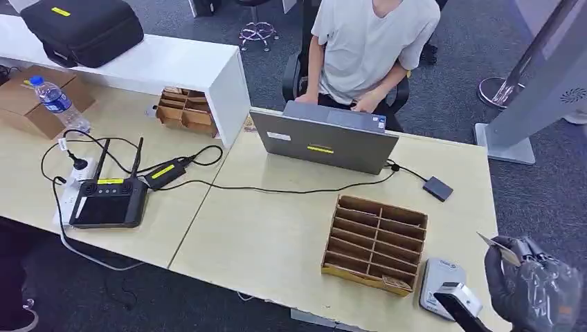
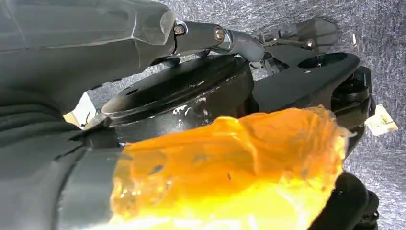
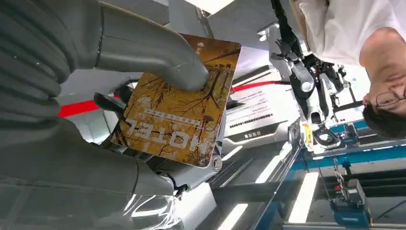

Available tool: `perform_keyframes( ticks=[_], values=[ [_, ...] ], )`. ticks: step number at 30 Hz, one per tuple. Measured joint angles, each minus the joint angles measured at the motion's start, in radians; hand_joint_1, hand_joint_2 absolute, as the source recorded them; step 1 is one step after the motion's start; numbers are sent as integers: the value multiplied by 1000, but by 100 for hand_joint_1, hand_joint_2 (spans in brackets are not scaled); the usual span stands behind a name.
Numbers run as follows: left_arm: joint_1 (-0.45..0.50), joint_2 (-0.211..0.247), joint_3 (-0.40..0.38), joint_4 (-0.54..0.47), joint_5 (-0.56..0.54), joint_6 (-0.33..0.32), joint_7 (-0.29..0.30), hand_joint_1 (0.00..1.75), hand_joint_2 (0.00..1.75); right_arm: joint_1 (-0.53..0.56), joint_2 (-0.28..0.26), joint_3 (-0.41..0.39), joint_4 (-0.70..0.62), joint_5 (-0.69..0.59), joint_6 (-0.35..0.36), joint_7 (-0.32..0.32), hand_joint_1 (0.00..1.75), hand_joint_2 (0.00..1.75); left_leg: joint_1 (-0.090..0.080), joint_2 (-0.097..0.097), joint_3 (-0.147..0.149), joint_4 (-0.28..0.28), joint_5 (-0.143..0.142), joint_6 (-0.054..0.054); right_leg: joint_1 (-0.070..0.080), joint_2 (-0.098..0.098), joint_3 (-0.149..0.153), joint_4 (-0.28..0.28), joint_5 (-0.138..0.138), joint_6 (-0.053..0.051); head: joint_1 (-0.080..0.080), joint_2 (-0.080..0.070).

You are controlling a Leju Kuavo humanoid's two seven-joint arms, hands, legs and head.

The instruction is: Pass the card to the sensor for recognition and then transmit it.

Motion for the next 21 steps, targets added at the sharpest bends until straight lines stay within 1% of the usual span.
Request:
perform_keyframes(
  ticks=[5, 8, 16, 21],
  values=[
    [0, 0, 0, 0, 4, 1, 5, 0, 0, 26, 16, 9, 6, -1, -2, 12, 175, 175, 0, 0, 0, 0, 0, 0, 0, 0, 0, 0, 0, 0, 0, 0],
    [0, 0, 0, 0, 5, 2, 10, 0, 0, 39, 24, 24, 25, 10, -9, 30, 175, 175, 0, 0, 0, 0, 0, 0, 0, 0, 0, 0, 0, 0, 0, 0],
    [-1, 0, 0, 0, 7, 2, 13, 0, 0, 35, 33, 45, 121, 46, -32, 68, 175, 175, 0, 0, 0, 0, 0, 0, 0, 0, 0, 0, 0, 0, 0, 0],
    [-1, 0, 0, 0, 7, 2, 13, 0, 0, 29, 33, 45, 173, 50, -41, 71, 175, 175, 0, 0, 0, 0, 0, 0, 0, 0, 0, 0, 0, 0, 0, 0]
  ],
)
